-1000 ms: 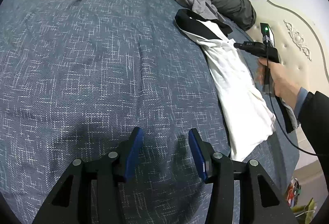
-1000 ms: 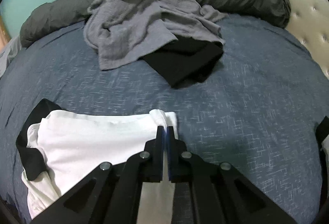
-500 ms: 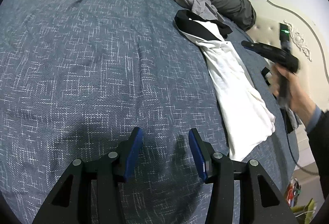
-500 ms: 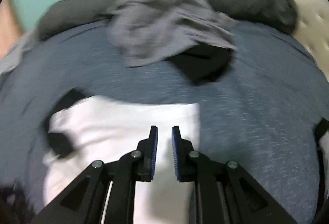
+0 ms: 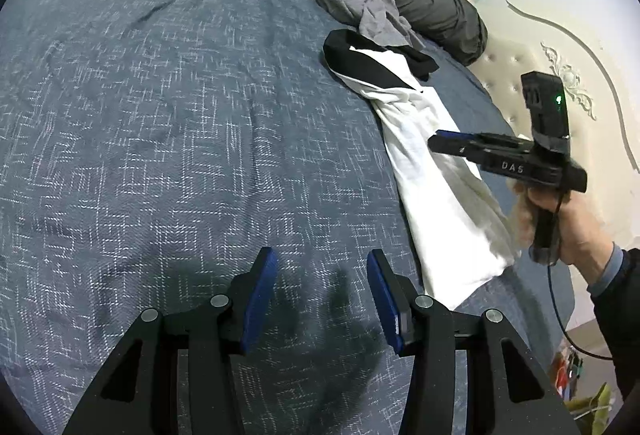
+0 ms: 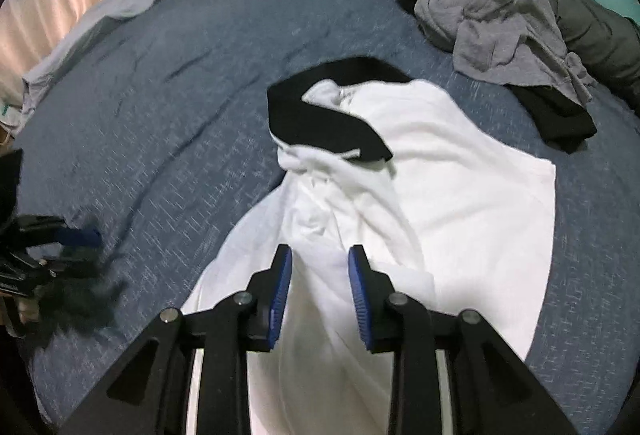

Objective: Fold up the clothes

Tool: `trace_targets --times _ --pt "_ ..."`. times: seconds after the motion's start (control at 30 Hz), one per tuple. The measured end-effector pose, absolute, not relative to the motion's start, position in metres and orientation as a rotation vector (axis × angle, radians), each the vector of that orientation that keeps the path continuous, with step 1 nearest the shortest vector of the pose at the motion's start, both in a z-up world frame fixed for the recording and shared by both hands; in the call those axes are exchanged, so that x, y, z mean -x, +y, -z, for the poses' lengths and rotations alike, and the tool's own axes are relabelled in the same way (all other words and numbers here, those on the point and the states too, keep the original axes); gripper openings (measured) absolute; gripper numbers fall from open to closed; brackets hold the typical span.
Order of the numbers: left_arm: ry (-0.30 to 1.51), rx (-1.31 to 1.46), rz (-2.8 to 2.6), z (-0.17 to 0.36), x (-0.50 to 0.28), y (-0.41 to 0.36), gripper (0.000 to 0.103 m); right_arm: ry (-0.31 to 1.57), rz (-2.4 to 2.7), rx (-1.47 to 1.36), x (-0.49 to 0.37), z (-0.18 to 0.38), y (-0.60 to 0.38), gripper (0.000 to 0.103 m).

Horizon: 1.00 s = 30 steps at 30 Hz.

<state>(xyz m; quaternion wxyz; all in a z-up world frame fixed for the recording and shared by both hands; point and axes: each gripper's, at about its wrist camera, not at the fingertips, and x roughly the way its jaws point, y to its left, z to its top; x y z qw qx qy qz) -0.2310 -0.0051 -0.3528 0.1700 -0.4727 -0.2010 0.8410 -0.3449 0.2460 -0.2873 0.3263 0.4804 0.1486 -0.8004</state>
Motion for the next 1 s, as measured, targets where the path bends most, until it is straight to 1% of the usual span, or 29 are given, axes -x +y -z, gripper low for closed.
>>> trace_targets --times 0.07,0.1,0.13,0.17,0.2,0.3,0.47,0.63,0.87,1.0 --pt "-0.573 1.344 -2.390 0.353 0.231 -0.006 0.051 0.386 2.092 -1.258 0.346 0.291 0.246 0.029" --pt "-0.573 1.344 -2.390 0.353 0.231 -0.006 0.051 0.381 2.090 -1.258 0.347 0.293 0.246 0.025" --pt "-0.574 1.343 -2.391 0.353 0.231 -0.007 0.051 0.358 2.095 -1.262 0.350 0.294 0.249 0.019" --pt "-0.576 1.342 -2.392 0.353 0.231 -0.008 0.051 0.340 2.102 -1.261 0.355 0.295 0.251 0.007" --pt "-0.577 1.341 -2.393 0.353 0.231 -0.008 0.051 0.327 2.122 -1.255 0.357 0.294 0.254 0.005" --pt "-0.577 1.343 -2.394 0.353 0.231 -0.009 0.051 0.254 2.145 -1.222 0.362 0.285 0.263 0.003" --pt "-0.566 1.349 -2.387 0.355 0.230 -0.005 0.051 0.137 2.212 -1.182 0.379 0.261 0.289 0.003" --pt "-0.559 1.357 -2.381 0.358 0.229 -0.003 0.051 -0.009 2.328 -1.224 0.417 0.248 0.323 0.003" --pt "-0.560 1.366 -2.379 0.362 0.231 -0.003 0.051 -0.087 2.489 -1.360 0.463 0.260 0.369 0.002" --pt "-0.559 1.370 -2.378 0.362 0.230 -0.003 0.051 -0.065 2.501 -1.435 0.470 0.272 0.375 0.002"
